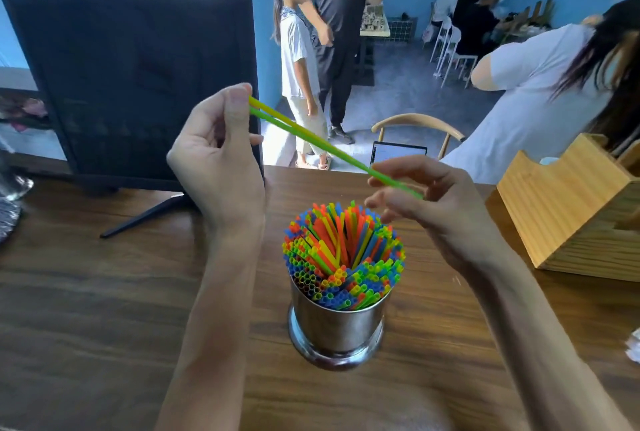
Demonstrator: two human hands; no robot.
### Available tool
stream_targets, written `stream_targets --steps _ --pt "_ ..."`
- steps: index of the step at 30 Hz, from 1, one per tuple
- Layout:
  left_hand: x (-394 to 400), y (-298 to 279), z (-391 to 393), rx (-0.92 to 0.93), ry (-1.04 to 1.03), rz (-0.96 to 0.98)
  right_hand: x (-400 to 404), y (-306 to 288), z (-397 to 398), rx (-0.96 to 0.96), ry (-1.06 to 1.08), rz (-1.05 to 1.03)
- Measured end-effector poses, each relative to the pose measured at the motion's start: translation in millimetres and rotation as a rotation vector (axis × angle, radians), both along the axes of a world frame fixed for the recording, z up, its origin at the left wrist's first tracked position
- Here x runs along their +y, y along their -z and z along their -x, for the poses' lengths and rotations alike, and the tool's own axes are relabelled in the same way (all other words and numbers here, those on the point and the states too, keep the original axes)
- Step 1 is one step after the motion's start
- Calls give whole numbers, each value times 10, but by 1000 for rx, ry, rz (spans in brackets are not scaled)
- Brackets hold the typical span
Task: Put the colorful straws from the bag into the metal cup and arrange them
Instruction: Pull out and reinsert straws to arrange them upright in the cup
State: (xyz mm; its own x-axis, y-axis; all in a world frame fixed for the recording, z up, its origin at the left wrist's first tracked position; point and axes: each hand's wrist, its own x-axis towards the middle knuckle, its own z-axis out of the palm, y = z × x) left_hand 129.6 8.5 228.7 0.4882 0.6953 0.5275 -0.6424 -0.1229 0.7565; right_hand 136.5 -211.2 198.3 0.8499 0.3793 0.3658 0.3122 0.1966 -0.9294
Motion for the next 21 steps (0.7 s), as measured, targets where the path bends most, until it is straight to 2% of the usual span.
stream_targets --steps 3,6,9,11,13,14,18,21 --pt "-19 34 0 -1 -27 15 -1 -12 76 31 92 -22" --pt "-10 78 24 62 29 -30 -8 -65 55 188 166 -268" --pt "88 110 83 272 297 -174 -52 -145 -19 228 224 -487" --pt "195 110 125 486 547 -369 -95 -192 -60 168 270 -526" --pt "250 117 136 660 731 -633 -114 -230 -71 84 323 -488" --pt "241 129 120 697 756 -712 -115 -240 -66 39 341 -449" --pt "191 231 -65 769 422 -810 -80 -230 -30 -134 429 -241" --pt "175 301 -144 895 478 -940 -32 -151 0 -238 441 -25"
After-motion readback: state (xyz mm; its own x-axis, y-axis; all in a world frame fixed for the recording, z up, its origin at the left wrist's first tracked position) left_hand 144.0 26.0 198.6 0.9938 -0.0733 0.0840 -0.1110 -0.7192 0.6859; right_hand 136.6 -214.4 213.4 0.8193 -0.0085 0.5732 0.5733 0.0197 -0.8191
